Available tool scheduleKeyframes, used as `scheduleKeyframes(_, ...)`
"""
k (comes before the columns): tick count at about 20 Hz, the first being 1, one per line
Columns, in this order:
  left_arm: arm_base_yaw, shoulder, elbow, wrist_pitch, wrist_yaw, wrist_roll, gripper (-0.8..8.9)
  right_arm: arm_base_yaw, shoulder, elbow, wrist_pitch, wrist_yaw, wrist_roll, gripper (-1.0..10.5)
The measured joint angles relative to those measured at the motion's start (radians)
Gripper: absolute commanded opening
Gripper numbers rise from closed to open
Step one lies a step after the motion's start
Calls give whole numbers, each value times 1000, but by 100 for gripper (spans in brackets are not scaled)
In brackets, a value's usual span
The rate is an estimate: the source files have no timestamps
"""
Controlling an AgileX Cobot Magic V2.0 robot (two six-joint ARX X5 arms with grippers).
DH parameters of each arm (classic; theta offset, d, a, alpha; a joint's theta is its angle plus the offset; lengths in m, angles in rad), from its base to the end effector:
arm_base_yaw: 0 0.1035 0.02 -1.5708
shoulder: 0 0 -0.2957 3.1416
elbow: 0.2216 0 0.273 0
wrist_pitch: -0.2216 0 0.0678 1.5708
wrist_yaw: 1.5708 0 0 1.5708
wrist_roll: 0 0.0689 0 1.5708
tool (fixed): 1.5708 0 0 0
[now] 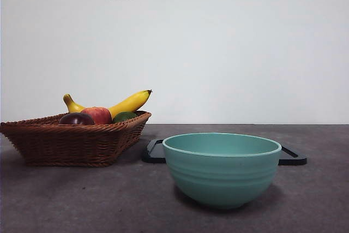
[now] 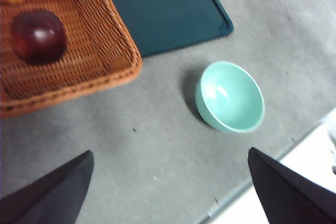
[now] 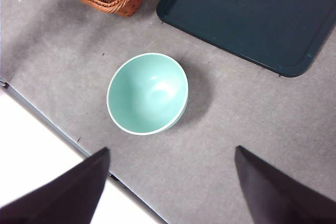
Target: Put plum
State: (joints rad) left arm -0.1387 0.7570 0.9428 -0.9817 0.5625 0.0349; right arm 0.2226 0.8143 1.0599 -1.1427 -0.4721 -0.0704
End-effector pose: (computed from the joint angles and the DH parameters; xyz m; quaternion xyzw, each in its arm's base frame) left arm 0.1375 -0.0563 0.3247 -0.0664 0.3733 -0.3232 0.8671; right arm 0.1310 0.0618 0.3406 0.0241 0.4192 0.3217 0.8486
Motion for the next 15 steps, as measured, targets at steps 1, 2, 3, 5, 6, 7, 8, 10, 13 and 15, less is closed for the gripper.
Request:
scheduleKeyframes(1, -2, 5, 0, 15, -10, -4, 474, 0, 0, 0, 0, 0, 0, 398)
scheduleKeyframes(2, -4, 15, 0, 34, -14, -8, 473, 0, 0, 0, 0, 0, 0, 398)
scheduleKeyframes(3, -4, 29, 0, 48, -14, -11, 473, 0, 0, 0, 0, 0, 0, 398)
scheduleKeyframes(5, -10, 61, 0, 92, -34, -19, 473, 0, 0, 0, 0, 0, 0, 398)
scheduleKeyframes(6, -15, 82, 1, 118, -55, -23, 473, 0, 0, 0, 0, 0, 0, 398)
scheduleKeyframes(7, -22, 106, 4, 144, -83, -24, 473, 0, 0, 0, 0, 0, 0, 398)
scheduleKeyframes(8, -31, 142, 16, 163, -121, -26, 473, 0, 0, 0, 0, 0, 0, 398)
scheduleKeyframes(10, -46, 222, 61, 192, -174, -26, 471, 0, 0, 0, 0, 0, 0, 398)
scheduleKeyframes(13, -76, 351, 163, 209, -243, -26, 468, 0, 0, 0, 0, 0, 0, 398)
scheduleKeyframes(15, -97, 451, 237, 209, -300, -26, 468, 0, 0, 0, 0, 0, 0, 398)
